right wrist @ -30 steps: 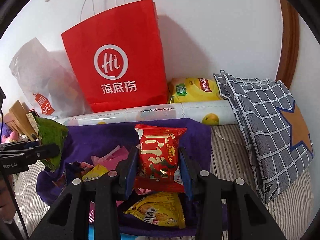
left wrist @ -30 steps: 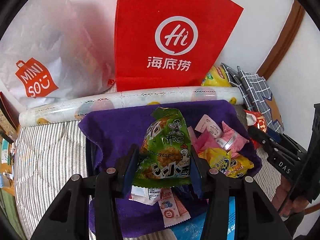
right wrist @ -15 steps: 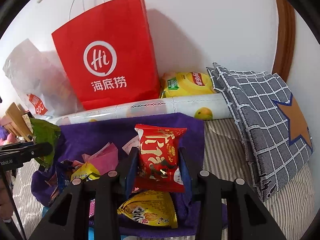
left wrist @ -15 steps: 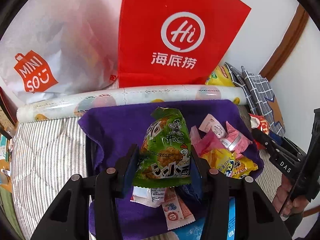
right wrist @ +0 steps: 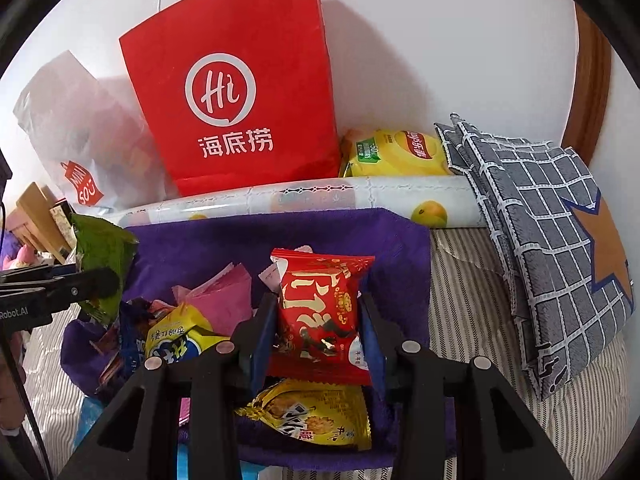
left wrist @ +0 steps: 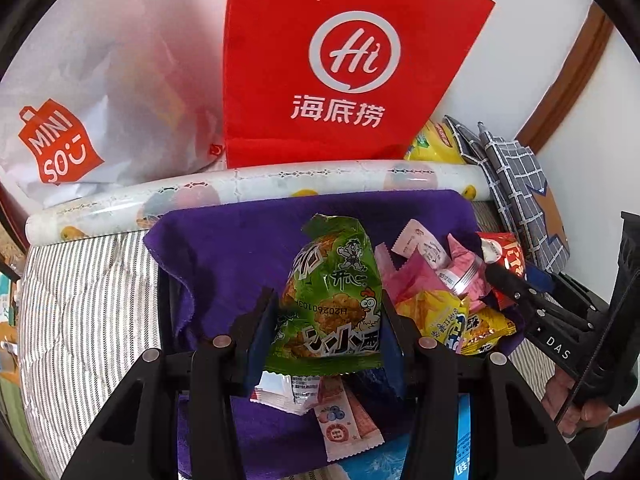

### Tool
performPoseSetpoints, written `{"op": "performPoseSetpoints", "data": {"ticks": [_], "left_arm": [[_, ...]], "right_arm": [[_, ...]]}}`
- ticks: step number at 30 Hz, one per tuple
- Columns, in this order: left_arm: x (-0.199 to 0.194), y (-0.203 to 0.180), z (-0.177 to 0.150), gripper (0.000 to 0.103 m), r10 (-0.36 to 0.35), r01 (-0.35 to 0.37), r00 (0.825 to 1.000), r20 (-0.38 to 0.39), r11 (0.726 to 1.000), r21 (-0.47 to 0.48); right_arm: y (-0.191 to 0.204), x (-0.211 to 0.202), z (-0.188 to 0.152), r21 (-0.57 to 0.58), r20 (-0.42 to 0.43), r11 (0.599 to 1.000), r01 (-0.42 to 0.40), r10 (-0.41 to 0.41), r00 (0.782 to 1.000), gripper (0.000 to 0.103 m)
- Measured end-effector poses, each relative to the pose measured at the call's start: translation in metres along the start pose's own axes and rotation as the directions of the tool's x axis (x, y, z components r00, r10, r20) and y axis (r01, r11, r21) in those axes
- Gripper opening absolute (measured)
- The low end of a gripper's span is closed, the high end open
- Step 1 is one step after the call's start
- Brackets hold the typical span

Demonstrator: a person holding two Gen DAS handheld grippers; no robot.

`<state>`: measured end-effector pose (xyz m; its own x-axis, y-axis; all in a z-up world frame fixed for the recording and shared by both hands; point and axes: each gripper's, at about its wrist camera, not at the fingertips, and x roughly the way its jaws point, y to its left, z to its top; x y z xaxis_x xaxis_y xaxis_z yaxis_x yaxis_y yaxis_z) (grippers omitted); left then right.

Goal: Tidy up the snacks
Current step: 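Lower both tools and open them to drop the packets onto the towel pile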

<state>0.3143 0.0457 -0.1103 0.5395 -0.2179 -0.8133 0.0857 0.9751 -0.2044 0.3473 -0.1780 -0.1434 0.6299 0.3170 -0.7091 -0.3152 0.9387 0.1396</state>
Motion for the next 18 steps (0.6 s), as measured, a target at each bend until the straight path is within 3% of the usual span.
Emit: {"op": "performPoseSetpoints", "data": {"ticks": [10, 18], "left_arm": [[0.009, -0.02, -0.005, 0.048, -0.029, 0.03, 0.999, -0.019, 0.996, 0.084], [0.011, -0.021, -0.005, 0.048, -0.022, 0.025, 0.999, -0.042, 0.996, 0.081]], "right_arm": [[0.001, 0.002, -0.001, -0.002, -0.007, 1.0, 0.003, -0.003, 1.0, 0.039], [0.003, 0.005, -0.001, -0.009, -0.011, 1.0, 0.01, -0.01, 1.0, 0.039]]}}
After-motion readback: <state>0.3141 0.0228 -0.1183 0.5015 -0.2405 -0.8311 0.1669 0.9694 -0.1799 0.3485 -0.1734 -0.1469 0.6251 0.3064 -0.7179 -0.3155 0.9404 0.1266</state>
